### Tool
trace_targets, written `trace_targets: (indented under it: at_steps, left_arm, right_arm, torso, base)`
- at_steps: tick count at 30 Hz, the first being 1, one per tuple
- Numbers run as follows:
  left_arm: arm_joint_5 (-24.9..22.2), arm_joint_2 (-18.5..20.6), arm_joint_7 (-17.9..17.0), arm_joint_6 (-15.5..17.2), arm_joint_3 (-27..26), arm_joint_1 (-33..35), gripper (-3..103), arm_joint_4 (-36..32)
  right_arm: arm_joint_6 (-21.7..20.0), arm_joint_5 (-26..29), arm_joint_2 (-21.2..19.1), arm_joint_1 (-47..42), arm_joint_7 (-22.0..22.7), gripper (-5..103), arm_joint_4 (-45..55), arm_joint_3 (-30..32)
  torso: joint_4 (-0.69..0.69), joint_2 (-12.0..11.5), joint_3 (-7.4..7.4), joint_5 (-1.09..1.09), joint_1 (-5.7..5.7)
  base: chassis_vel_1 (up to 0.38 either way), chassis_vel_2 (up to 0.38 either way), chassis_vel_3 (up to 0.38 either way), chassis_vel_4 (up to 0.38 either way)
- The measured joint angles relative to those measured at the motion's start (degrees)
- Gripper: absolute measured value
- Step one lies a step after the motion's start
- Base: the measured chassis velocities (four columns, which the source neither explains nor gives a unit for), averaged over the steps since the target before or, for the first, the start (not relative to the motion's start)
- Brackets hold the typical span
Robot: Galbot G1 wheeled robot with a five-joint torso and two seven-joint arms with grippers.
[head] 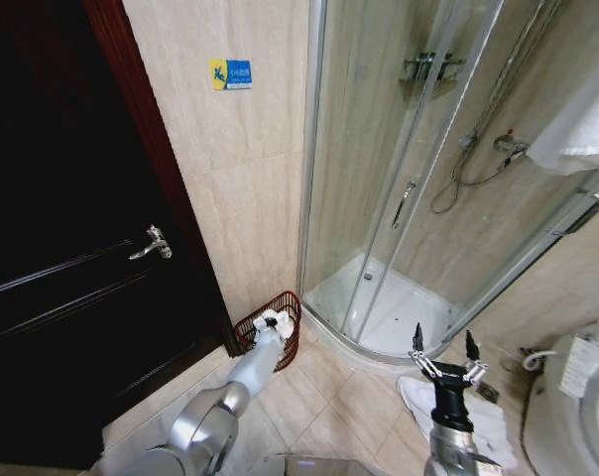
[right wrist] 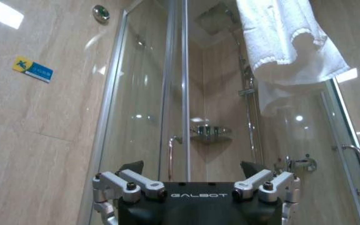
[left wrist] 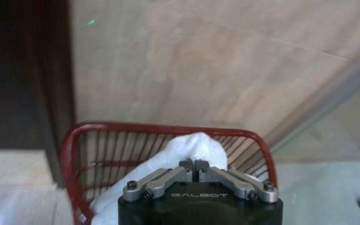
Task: Discard the used towel into the hamper.
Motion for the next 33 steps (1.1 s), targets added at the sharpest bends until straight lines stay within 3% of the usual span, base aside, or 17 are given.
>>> trace_targets:
  at_steps: [2, 3, 5, 6, 8, 9, 12, 13, 16, 21, 25, 26, 31, 33]
  left_arm:
    - [11.49, 0.00, 4.00, -1.93, 1.03, 0.94, 0, 1.03]
    - [11.49, 0.00, 4.00, -1.93, 1.03, 0.94, 0, 1.03]
    - [24.42, -0.01, 5.98, -3.00, 0.60, 1.54, -1, 2.70]
    - [24.42, -0.01, 5.98, -3.00, 0.60, 1.54, -1, 2.70]
    - [32.86, 0.03, 6.36, -3.60, -1.26, 1.60, 10, 4.02]
    - [32.86, 0.03, 6.36, -3.60, -1.26, 1.60, 10, 4.02]
    - [35.21, 0.03, 5.59, -3.36, -1.91, 1.91, 25, 4.25]
    - [35.21, 0.03, 5.59, -3.36, -1.91, 1.91, 25, 4.25]
    - [35.67, 0.03, 5.09, -2.70, -1.89, 1.90, 42, 4.35]
    - [36.54, 0.03, 5.10, -2.68, -1.79, 1.90, 54, 4.33]
    - [39.84, 0.45, 7.75, -5.06, -1.27, 2.86, 76, 3.77]
    - [39.84, 0.45, 7.75, -5.06, -1.27, 2.86, 76, 3.77]
    - [44.55, 2.00, 8.40, -6.78, 0.42, 5.32, 96, 1.16]
    - [45.52, 2.48, 7.72, -6.35, 0.71, 6.01, 96, 0.09]
  right_arm:
    - [0.00, 0.00, 0.01, -0.01, -0.02, 100, 0.00, 0.00]
    - [0.00, 0.00, 0.01, -0.01, -0.02, 100, 0.00, 0.00]
    - [-0.01, 0.03, 0.03, -0.01, -0.03, 100, -0.02, 0.00]
    - [-0.01, 0.03, 0.03, -0.01, -0.03, 100, -0.02, 0.00]
    - [-0.01, 0.14, 0.05, -0.03, -0.04, 100, -0.09, 0.02]
    - [-0.01, 0.14, 0.05, -0.03, -0.04, 100, -0.09, 0.02]
    - [-0.01, 0.25, 0.11, -0.05, -0.05, 100, -0.31, -0.03]
    - [-0.01, 0.25, 0.11, -0.05, -0.05, 100, -0.31, -0.03]
    - [-0.01, 0.26, 0.15, -0.03, -0.07, 100, -0.33, -0.08]
    - [-0.01, 0.35, 0.10, -0.01, -0.07, 100, -0.33, 0.02]
    - [-0.01, 0.38, 0.15, 0.02, -0.05, 100, -0.23, 0.11]
    - [-0.01, 0.38, 0.15, 0.02, -0.05, 100, -0.23, 0.11]
    - [-0.01, 0.28, 0.26, -0.12, 0.12, 100, 0.35, 0.31]
    - [-0.01, 0.21, 0.28, -0.15, 0.17, 100, 0.62, 0.37]
  torso:
    - [0.00, 0.00, 0.00, -0.01, 0.00]
    - [0.00, 0.00, 0.00, -0.01, 0.00]
    - [0.00, 0.00, 0.00, -0.02, 0.00]
    - [0.00, 0.00, 0.00, -0.02, 0.00]
    - [0.01, 0.00, 0.00, 0.02, 0.00]
    - [0.01, 0.00, 0.00, 0.02, 0.00]
    - [0.00, 0.00, 0.00, 0.00, 0.00]
    - [0.00, 0.00, 0.00, 0.00, 0.00]
    - [0.00, 0.00, 0.00, 0.00, 0.00]
    - [0.00, 0.00, 0.00, 0.00, 0.00]
    - [0.00, 0.00, 0.00, -0.01, 0.00]
    - [0.00, 0.00, 0.00, -0.01, 0.00]
    - [0.00, 0.00, 0.00, -0.01, 0.00]
    - [0.00, 0.00, 0.00, -0.01, 0.00]
  base:
    - [0.000, 0.000, 0.000, 0.000]
    - [0.000, 0.000, 0.000, 0.000]
    - [0.000, 0.000, 0.000, 0.000]
    - [0.000, 0.000, 0.000, 0.000]
    - [0.000, 0.000, 0.000, 0.000]
    - [0.000, 0.000, 0.000, 0.000]
    - [0.000, 0.000, 0.000, 0.000]
    - [0.000, 0.000, 0.000, 0.000]
    - [0.000, 0.000, 0.000, 0.000]
    - [0.000, 0.000, 0.000, 0.000]
    - [0.000, 0.000, 0.000, 0.000]
    - [0.000, 0.000, 0.000, 0.000]
    - [0.000, 0.000, 0.000, 0.000]
    - [0.000, 0.000, 0.000, 0.000]
